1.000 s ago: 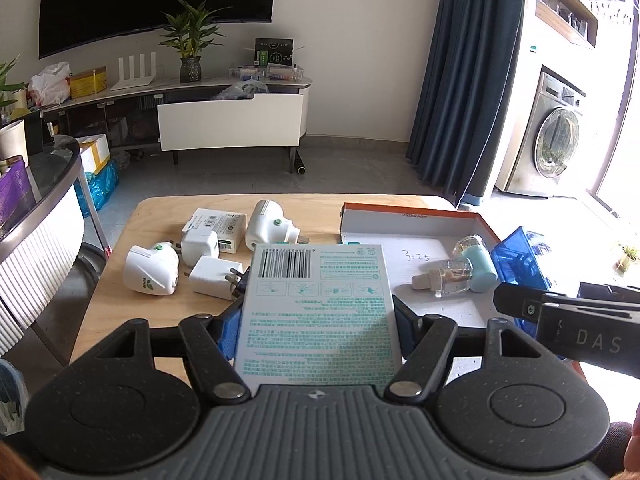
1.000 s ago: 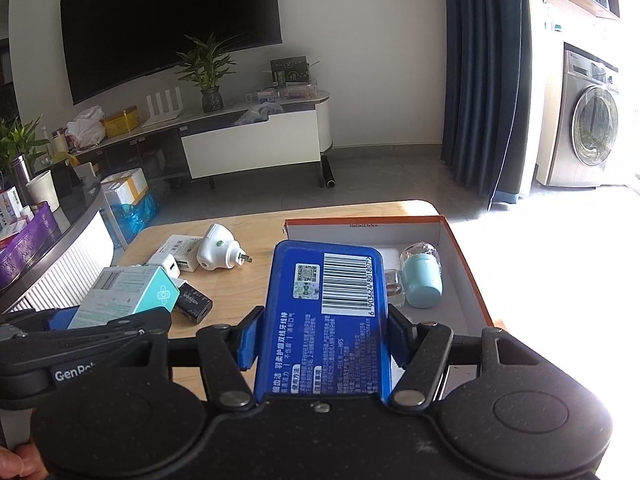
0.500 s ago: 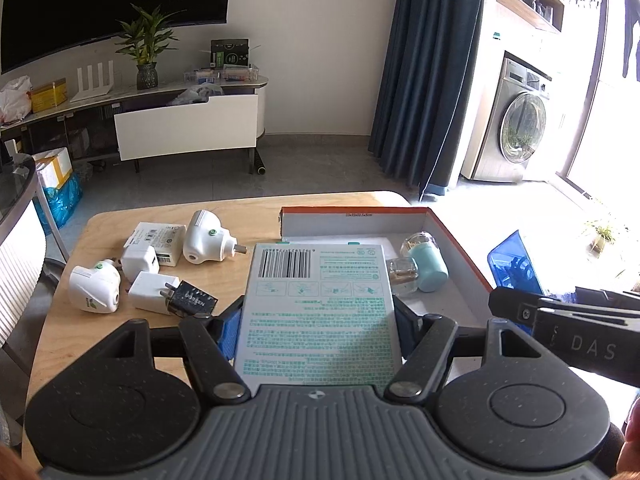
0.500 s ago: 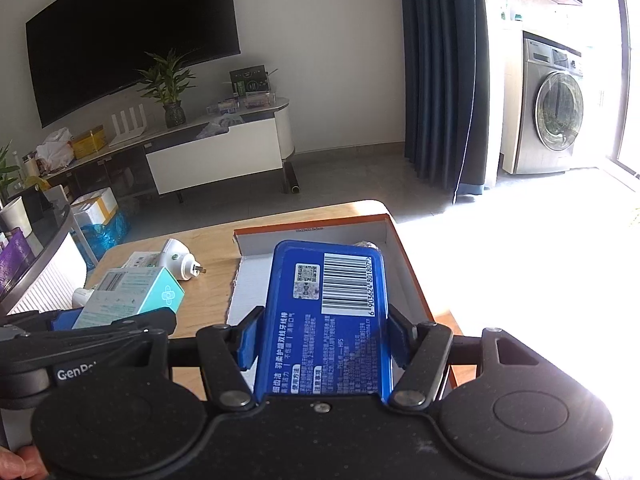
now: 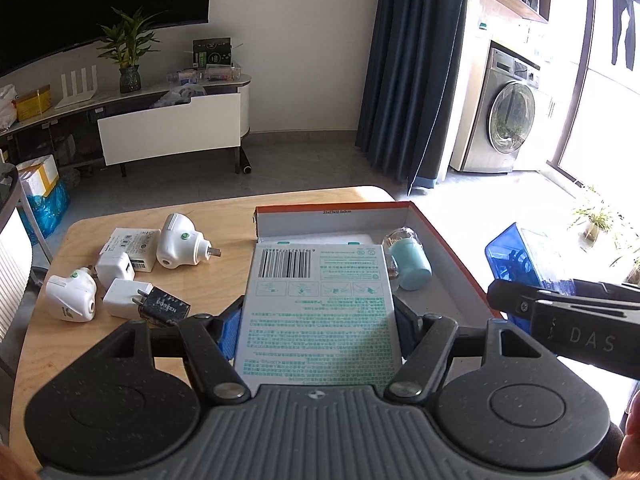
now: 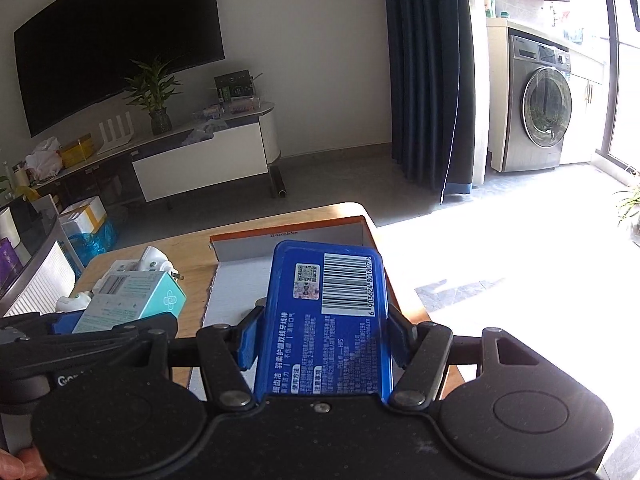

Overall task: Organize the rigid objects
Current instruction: 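Carry the bandage box and blue box toward the white box tray, then lower the blue box into the tray with the right gripper and open it, then lower the teal bandage box into the tray and open the left gripper, then withdraw both grippers from the tray toward the white plug adapters, then grasp the white plug adapter with the left gripper while the right grasps the black charger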

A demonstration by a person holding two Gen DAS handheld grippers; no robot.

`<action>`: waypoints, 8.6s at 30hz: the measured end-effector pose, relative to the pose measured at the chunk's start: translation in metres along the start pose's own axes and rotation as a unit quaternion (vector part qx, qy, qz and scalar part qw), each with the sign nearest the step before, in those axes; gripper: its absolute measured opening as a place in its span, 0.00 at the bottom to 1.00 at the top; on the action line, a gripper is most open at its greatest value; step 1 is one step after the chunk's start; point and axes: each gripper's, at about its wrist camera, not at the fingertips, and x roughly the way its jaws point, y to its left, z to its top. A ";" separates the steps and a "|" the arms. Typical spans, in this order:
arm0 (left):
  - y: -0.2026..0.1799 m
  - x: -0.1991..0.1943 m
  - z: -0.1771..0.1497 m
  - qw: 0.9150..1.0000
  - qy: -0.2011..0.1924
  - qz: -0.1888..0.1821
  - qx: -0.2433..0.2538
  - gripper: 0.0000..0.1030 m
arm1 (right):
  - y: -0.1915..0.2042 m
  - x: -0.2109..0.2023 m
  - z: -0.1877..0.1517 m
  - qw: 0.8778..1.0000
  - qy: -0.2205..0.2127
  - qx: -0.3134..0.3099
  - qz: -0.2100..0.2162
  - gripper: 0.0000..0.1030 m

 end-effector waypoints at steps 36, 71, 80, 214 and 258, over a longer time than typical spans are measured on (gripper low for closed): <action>-0.017 0.023 0.008 1.000 0.007 -0.004 0.010 0.69 | -0.005 0.022 0.006 1.000 0.004 -0.017 -0.009 0.72; -0.008 0.049 0.022 1.000 0.022 0.008 -0.006 0.69 | -0.004 0.039 0.022 0.999 0.008 -0.034 0.002 0.72; -0.007 0.056 0.023 1.000 0.027 0.008 -0.004 0.69 | -0.004 0.044 0.024 0.999 0.013 -0.035 0.002 0.72; 0.116 0.030 0.032 0.989 0.040 0.103 -0.097 0.93 | 0.125 0.090 0.044 0.989 0.039 -0.095 0.105 0.75; 0.225 0.094 -0.012 0.988 0.051 0.146 -0.018 0.88 | 0.148 0.125 -0.004 0.975 0.109 -0.102 0.164 0.75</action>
